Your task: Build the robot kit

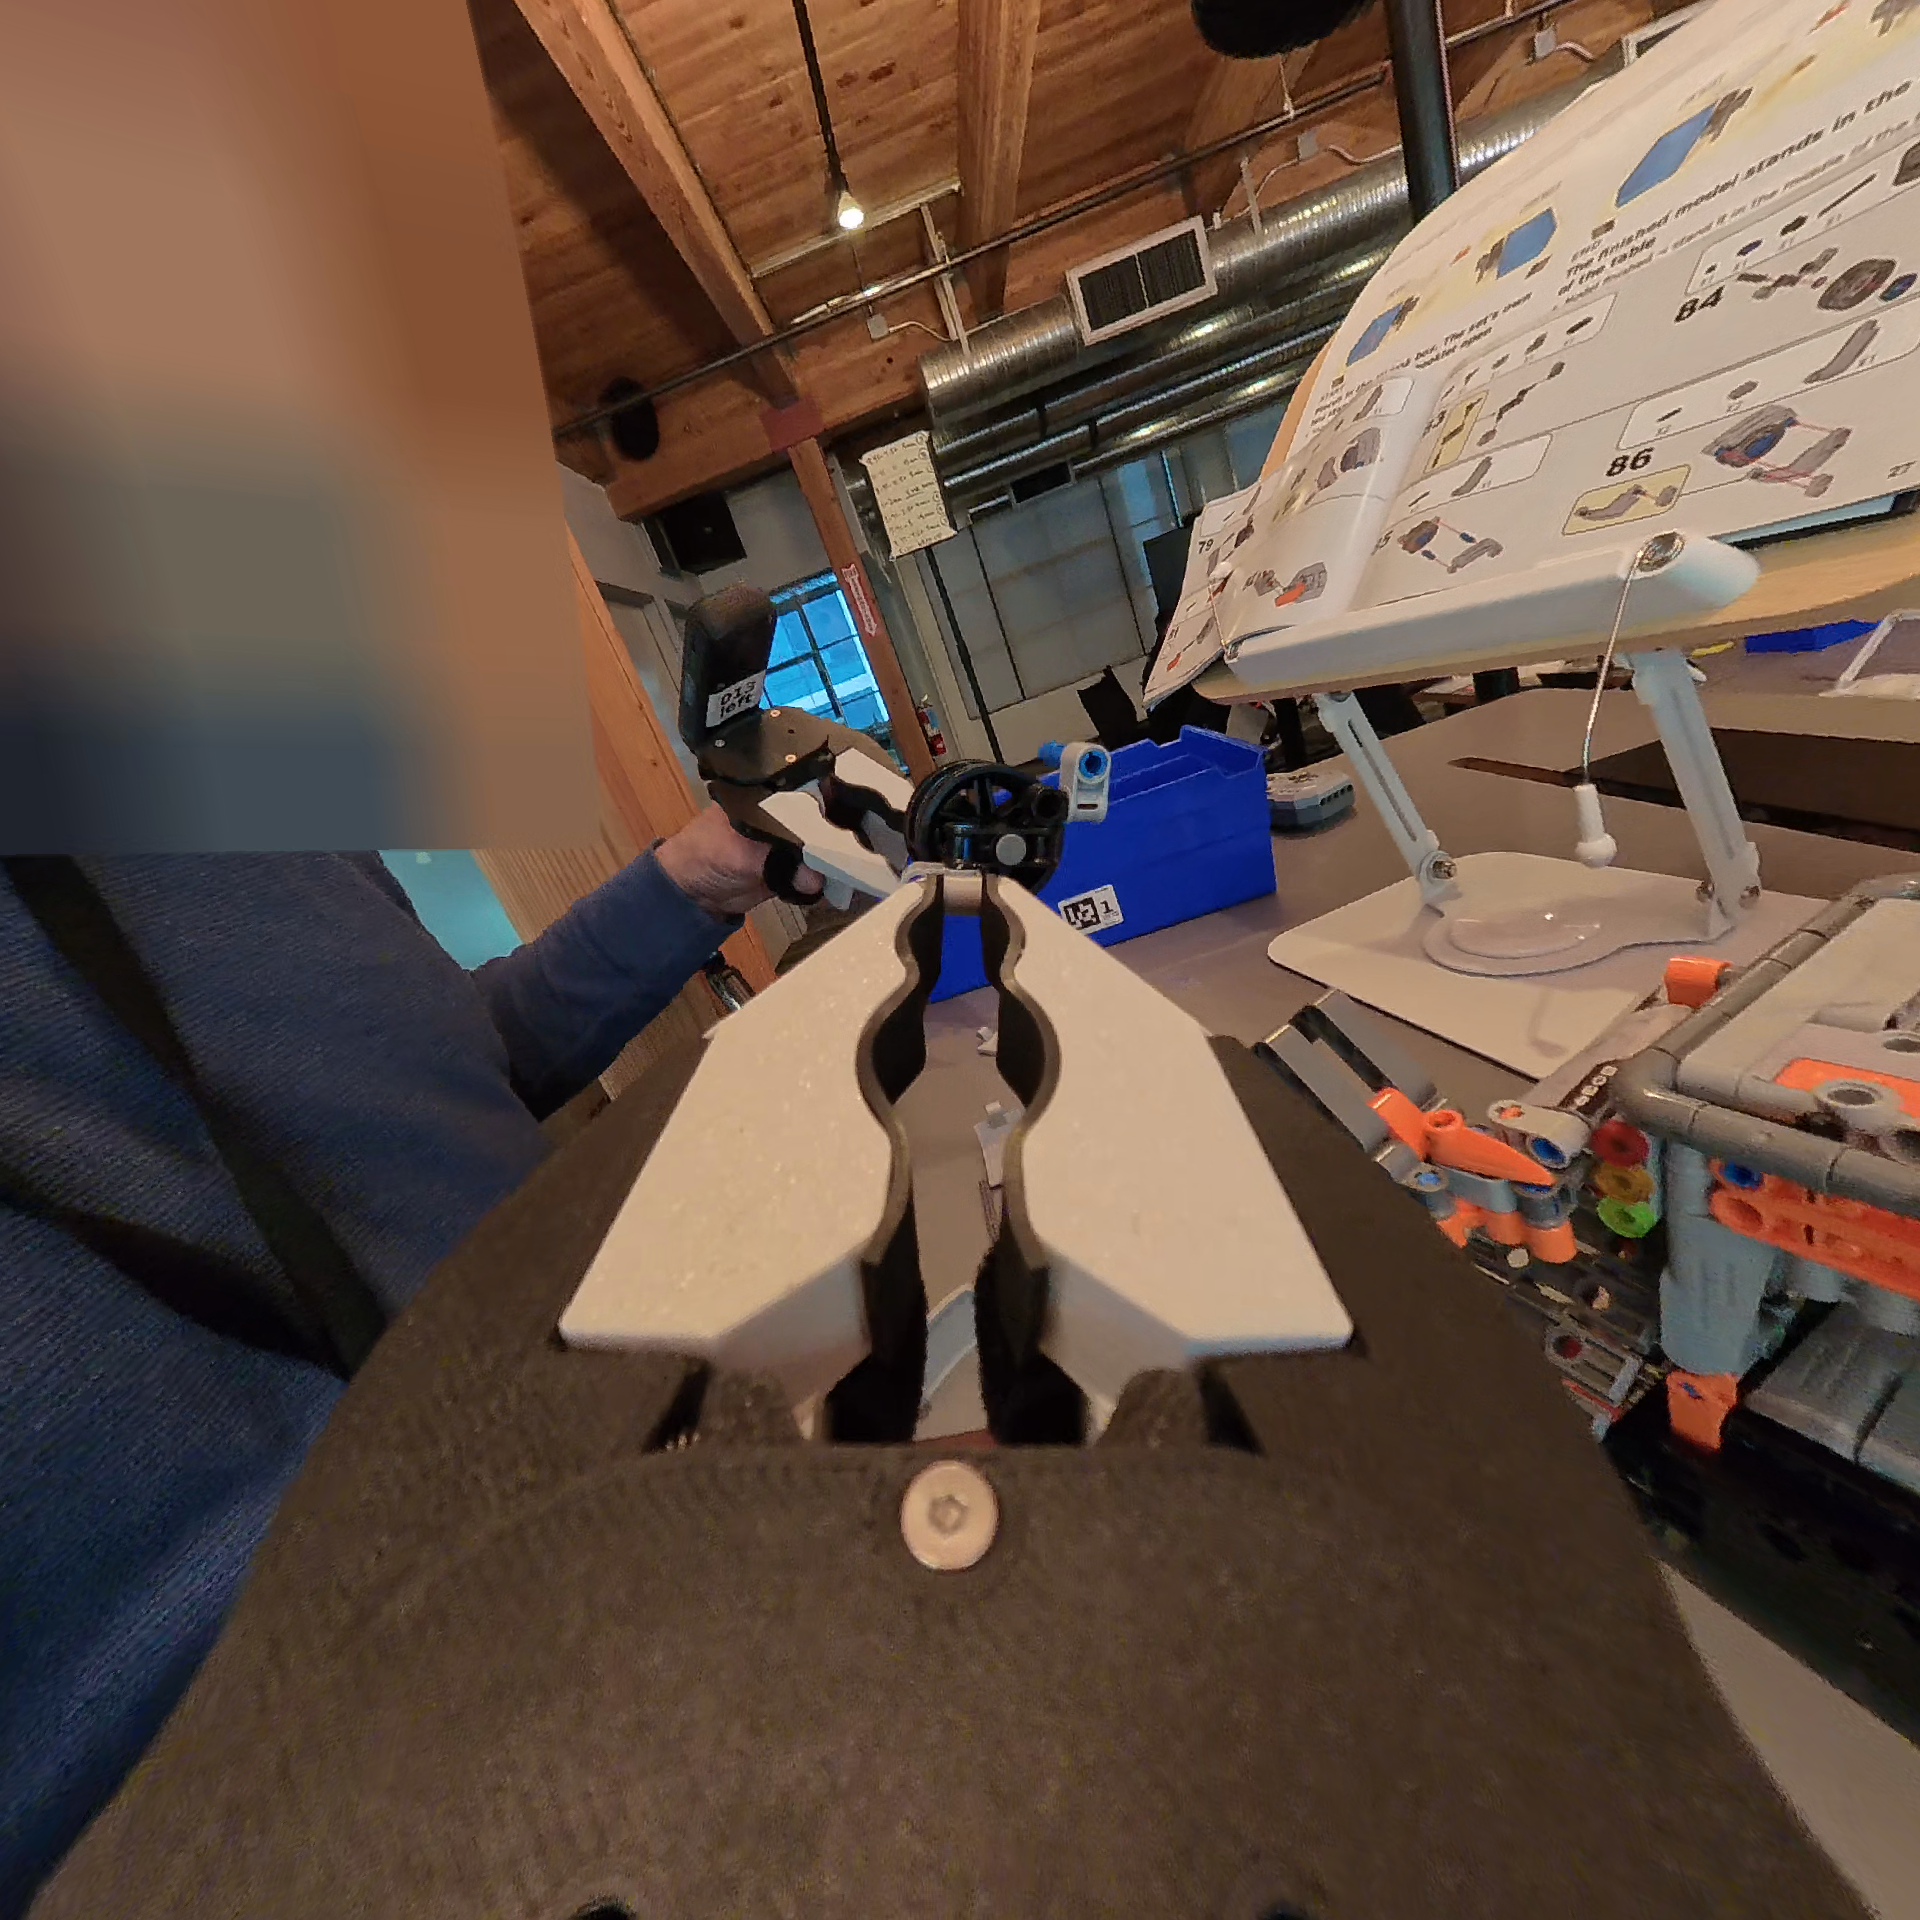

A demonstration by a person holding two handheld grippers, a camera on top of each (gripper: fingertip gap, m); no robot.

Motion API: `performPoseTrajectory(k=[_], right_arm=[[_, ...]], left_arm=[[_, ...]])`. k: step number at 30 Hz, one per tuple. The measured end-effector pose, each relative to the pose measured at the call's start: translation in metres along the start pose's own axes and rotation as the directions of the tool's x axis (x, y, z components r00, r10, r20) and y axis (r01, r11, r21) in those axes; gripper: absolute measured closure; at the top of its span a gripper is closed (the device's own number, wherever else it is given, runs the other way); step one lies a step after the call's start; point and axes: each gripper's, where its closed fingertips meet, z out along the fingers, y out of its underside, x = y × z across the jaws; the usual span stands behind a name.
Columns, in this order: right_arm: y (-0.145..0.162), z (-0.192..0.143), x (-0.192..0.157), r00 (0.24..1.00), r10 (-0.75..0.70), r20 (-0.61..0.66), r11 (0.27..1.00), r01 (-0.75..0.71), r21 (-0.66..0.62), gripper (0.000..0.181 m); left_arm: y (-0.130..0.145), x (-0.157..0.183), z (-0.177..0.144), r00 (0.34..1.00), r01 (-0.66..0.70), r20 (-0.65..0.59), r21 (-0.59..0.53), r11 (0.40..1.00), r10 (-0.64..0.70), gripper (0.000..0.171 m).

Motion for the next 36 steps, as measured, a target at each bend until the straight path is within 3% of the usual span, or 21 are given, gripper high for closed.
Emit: performPoseTrajectory(k=[11, 16, 19, 26, 33, 36], right_arm=[[0.002, -0.001, -0.005, 0.999, -0.031, 0.03, 1.0, 0.031, -0.004, 0.177], [0.002, 0.009, -0.005, 0.999, -0.039, 0.018, 0.999, 0.039, -0.013, 0.177], [0.006, 0.024, -0.006, 0.999, -0.032, 0.024, 0.999, 0.032, -0.028, 0.177], [0.01, 0.054, -0.001, 0.999, -0.022, 0.032, 1.0, 0.022, 0.005, 0.177], [0.022, 0.063, 0.009, 0.999, -0.032, 0.011, 0.999, 0.032, -0.021, 0.177], [0.023, 0.062, 0.014, 1.0, -0.028, -0.005, 0.999, 0.027, -0.017, 0.177]], left_arm=[[0.001, -0.078, -0.105, 0.954, -0.023, 0.297, -0.038, 0.999, 0.033, 0.145], [0.034, -0.117, -0.142, 0.92, 0.049, 0.392, -0.134, 0.99, 0.007, 0.149], [0.063, -0.14, -0.148, 0.907, 0.164, 0.414, -0.187, 0.969, -0.074, 0.149], [0.128, -0.164, -0.106, 0.905, 0.379, 0.3, -0.242, 0.893, -0.302, 0.152], [0.149, -0.172, -0.053, 0.943, 0.323, 0.199, -0.369, 0.872, -0.266, 0.157], [0.159, -0.18, -0.042, 0.938, 0.338, 0.215, -0.405, 0.85, -0.271, 0.155]])
